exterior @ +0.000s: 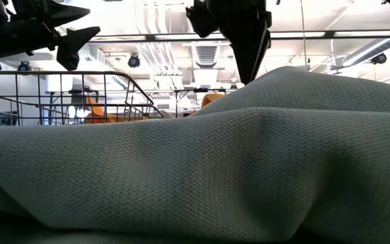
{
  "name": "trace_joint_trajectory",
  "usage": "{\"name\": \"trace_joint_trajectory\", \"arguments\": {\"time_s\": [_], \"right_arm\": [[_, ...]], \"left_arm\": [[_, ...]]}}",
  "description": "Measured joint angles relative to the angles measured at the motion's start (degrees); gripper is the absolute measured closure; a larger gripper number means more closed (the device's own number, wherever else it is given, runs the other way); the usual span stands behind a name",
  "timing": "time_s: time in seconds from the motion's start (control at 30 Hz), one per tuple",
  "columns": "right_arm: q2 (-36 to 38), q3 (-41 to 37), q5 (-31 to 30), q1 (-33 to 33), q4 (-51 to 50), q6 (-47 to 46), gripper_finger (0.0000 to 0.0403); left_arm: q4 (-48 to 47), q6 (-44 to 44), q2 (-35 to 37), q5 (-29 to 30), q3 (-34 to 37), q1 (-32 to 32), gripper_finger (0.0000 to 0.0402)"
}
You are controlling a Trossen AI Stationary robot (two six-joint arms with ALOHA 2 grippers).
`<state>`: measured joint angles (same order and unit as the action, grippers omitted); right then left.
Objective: Sort microfiber towel by color & place in baskets
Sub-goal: Put the right orange microfiber towel into the top wire basket
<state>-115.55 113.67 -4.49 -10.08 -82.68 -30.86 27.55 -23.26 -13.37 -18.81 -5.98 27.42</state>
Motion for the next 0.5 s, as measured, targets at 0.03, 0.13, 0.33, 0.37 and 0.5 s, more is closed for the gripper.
{"name": "trace_joint_trajectory", "arguments": {"time_s": [0.03,0.13,0.33,0.37,0.5], "right_arm": [[0.0,-0.38,-0.04,-0.05,0.02,0.1,0.0259],[0.0,-1.35,-0.22,-0.39,0.15,2.79,0.0259],[0.0,-4.89,-1.28,-1.14,0.54,12.7,0.0259],[0.0,-5.57,-1.58,-1.13,0.6,13.41,0.0259],[0.0,-8.06,-2.9,-1.04,0.75,19.35,0.0259]], "left_arm": [[-0.01,-0.01,0.0,-0.2,0.0,0.0,0.0208],[-0.25,-0.01,0.0,-0.22,0.0,0.0,0.0208],[-0.39,0.39,0.0,-0.24,0.0,0.0,0.0208],[-0.39,0.55,0.0,-0.24,0.0,0.0,0.0208],[-0.38,1.84,0.0,-0.24,0.0,0.0,0.0208]]}}
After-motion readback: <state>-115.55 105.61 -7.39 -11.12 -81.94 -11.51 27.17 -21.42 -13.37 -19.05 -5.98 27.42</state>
